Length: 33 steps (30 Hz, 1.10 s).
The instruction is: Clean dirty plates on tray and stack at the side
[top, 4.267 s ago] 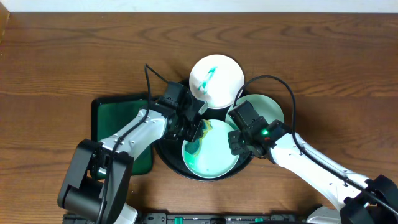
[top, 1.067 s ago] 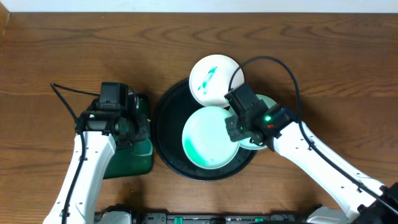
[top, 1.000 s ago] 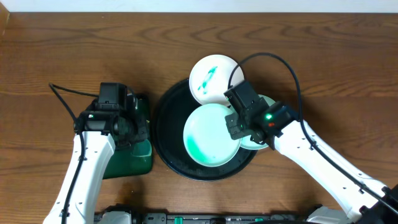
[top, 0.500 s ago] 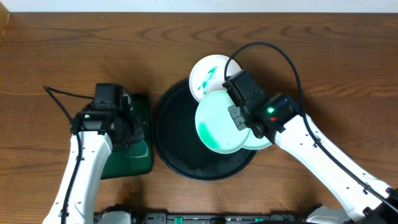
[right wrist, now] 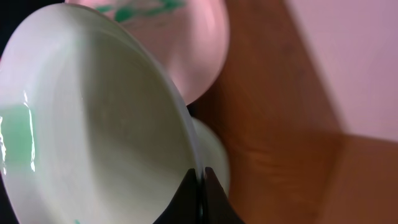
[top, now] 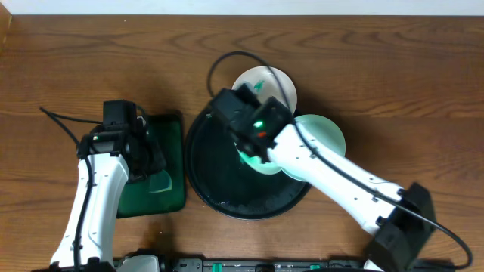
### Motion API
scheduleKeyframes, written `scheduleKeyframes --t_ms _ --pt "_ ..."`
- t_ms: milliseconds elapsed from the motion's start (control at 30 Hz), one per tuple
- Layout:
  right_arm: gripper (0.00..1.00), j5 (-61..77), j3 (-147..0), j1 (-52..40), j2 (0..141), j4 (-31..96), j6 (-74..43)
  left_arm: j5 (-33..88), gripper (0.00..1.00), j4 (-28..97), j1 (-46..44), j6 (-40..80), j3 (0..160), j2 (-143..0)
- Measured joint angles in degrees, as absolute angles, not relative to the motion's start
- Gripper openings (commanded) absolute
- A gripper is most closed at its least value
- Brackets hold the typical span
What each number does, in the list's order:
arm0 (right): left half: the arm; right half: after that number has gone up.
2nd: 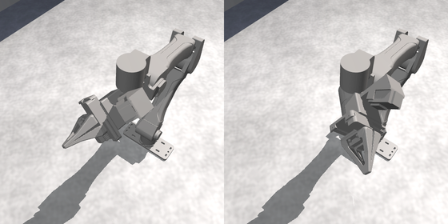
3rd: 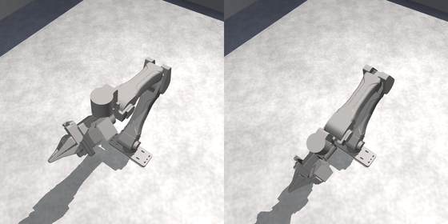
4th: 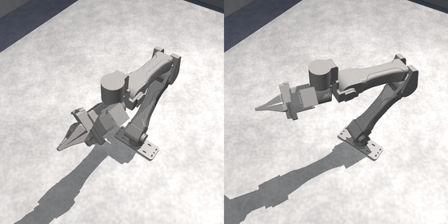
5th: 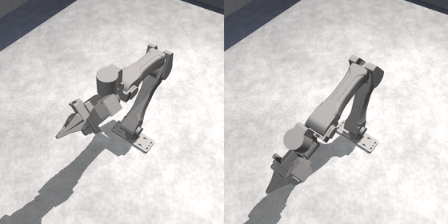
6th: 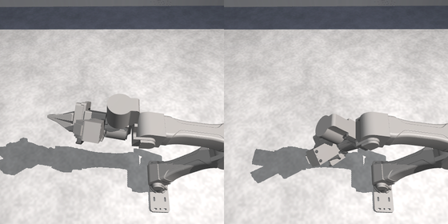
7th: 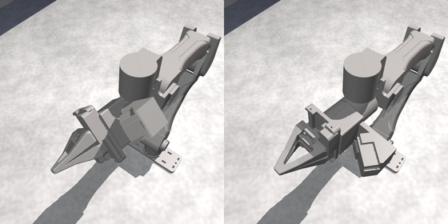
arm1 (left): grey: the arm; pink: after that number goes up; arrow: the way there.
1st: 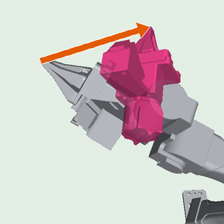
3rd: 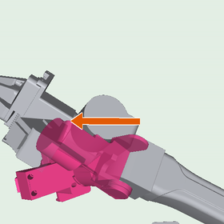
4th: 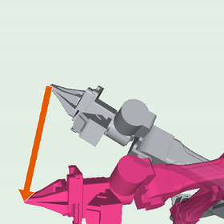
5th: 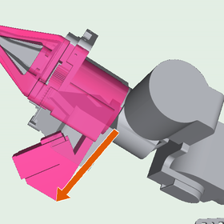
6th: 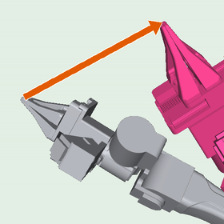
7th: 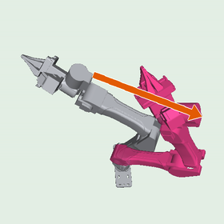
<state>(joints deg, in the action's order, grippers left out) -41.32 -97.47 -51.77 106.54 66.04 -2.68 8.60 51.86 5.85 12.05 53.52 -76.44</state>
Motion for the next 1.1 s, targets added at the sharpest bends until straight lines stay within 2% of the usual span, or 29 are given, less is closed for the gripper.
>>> scheduleKeyframes --t_ms 467,1100 --pt "0.01 -64.1 -100.8 -63.5 108.4 68.4 0.5 8.6 0.08 52.1 5.8 12.2 53.5 -77.8" --pt "0.01 -67.4 -100.8 -64.9 108.4 69.2 0.7 8.6 0.07 52.2 5.9 12.2 53.5 -77.8"
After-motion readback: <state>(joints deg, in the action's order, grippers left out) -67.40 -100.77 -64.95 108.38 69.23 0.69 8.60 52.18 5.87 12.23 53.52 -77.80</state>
